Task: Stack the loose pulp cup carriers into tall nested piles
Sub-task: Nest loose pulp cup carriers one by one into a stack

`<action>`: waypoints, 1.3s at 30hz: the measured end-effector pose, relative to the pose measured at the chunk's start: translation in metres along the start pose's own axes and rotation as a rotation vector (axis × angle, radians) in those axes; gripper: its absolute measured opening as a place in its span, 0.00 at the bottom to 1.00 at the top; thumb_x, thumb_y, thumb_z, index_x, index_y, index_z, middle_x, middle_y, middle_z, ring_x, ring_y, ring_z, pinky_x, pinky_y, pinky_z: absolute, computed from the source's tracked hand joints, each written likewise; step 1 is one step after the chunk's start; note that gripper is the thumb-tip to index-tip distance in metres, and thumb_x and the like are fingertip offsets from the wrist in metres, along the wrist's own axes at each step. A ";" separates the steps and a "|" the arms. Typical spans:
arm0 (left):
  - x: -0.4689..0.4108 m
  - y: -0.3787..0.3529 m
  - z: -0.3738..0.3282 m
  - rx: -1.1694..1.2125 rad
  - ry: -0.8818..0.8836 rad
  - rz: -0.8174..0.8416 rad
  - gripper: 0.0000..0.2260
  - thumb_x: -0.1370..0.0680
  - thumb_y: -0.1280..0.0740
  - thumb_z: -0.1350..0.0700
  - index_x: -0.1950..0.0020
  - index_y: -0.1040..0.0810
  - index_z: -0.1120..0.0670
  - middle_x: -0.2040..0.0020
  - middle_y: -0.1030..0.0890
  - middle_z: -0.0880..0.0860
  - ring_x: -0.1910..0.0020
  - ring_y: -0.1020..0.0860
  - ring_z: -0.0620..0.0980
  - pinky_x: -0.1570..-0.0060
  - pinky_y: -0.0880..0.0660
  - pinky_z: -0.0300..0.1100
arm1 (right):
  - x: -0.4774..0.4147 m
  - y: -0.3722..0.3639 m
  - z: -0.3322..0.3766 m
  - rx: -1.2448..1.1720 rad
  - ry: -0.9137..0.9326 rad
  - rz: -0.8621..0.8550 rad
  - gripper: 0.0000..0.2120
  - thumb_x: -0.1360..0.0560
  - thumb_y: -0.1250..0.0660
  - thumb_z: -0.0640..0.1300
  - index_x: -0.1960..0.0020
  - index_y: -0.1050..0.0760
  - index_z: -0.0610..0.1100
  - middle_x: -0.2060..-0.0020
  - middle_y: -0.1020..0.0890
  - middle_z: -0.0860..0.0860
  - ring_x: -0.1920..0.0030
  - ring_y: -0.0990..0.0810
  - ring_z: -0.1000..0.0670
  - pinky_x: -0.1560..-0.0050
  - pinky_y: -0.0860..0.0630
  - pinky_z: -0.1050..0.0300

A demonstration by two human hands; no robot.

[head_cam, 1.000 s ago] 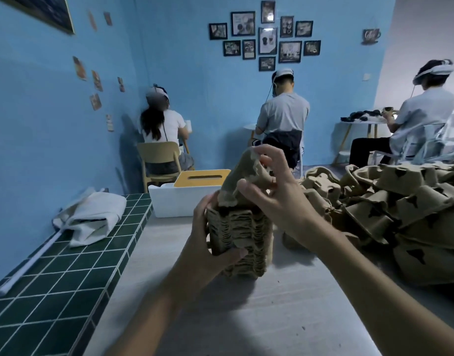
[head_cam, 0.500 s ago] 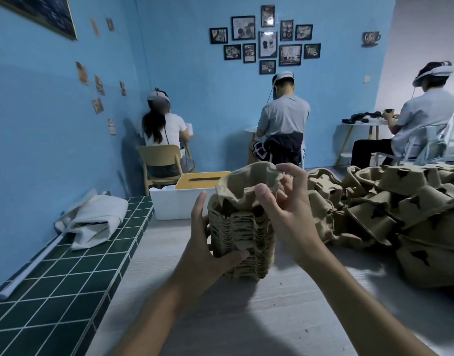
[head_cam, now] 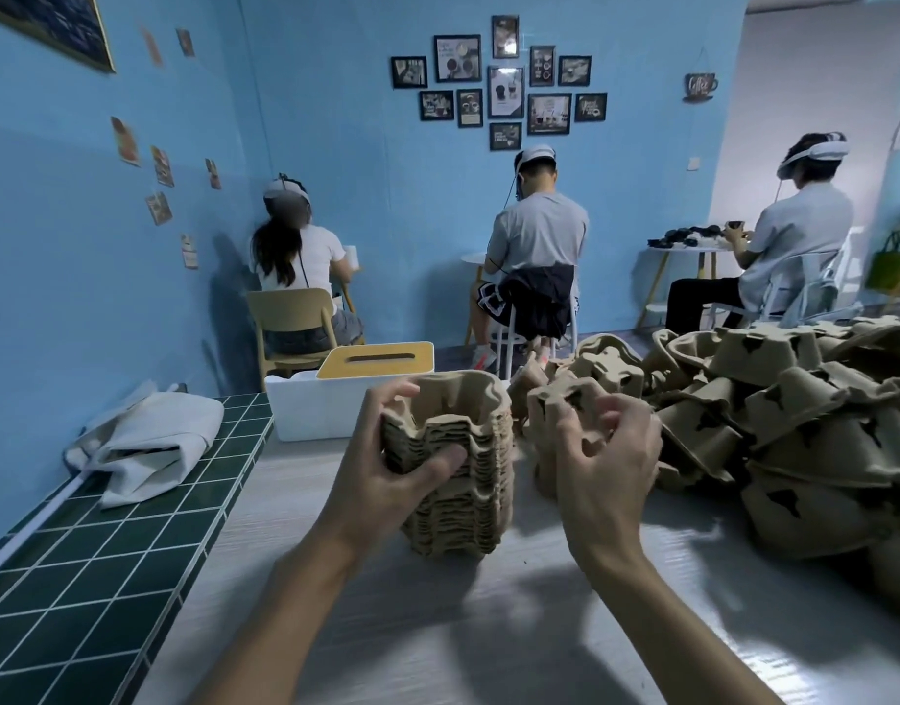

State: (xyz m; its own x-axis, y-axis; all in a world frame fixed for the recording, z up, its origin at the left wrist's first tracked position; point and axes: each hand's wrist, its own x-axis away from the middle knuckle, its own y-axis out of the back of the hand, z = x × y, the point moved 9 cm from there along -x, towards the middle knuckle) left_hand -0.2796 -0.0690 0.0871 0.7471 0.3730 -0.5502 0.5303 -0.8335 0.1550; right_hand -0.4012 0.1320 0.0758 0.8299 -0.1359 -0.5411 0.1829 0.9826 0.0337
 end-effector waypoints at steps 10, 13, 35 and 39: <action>0.016 -0.001 0.013 0.006 0.004 -0.063 0.34 0.30 0.21 0.55 0.32 0.37 0.39 0.42 0.21 0.35 0.44 0.21 0.36 0.50 0.24 0.31 | -0.006 -0.010 -0.041 0.216 -0.154 0.112 0.13 0.22 0.35 0.49 0.38 0.27 0.52 0.47 0.31 0.49 0.39 0.32 0.44 0.38 0.37 0.47; 0.019 0.001 0.015 0.014 0.027 -0.055 0.34 0.32 0.24 0.53 0.33 0.38 0.35 0.38 0.22 0.45 0.46 0.20 0.39 0.52 0.24 0.32 | -0.005 -0.014 -0.045 0.251 -0.164 0.139 0.10 0.21 0.36 0.50 0.41 0.24 0.53 0.42 0.26 0.47 0.37 0.33 0.43 0.37 0.38 0.46; 0.020 0.005 0.014 0.062 0.012 -0.095 0.30 0.34 0.19 0.46 0.40 0.31 0.29 0.43 0.21 0.44 0.44 0.21 0.43 0.53 0.21 0.39 | -0.001 -0.024 0.006 -0.342 0.080 0.240 0.25 0.26 0.31 0.29 0.34 0.30 0.48 0.52 0.19 0.48 0.53 0.18 0.50 0.49 0.21 0.47; 0.021 0.006 0.015 0.052 0.013 -0.099 0.30 0.33 0.21 0.52 0.41 0.31 0.28 0.44 0.21 0.39 0.43 0.21 0.42 0.52 0.21 0.39 | -0.004 -0.016 0.015 -0.333 0.101 0.196 0.20 0.26 0.31 0.31 0.39 0.24 0.50 0.50 0.20 0.45 0.51 0.19 0.57 0.46 0.21 0.53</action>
State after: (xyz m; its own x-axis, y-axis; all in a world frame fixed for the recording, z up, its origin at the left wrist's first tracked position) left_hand -0.2673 -0.0720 0.0643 0.6971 0.4598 -0.5501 0.5808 -0.8121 0.0573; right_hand -0.3992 0.1149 0.0900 0.7731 0.0553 -0.6318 -0.1684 0.9783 -0.1205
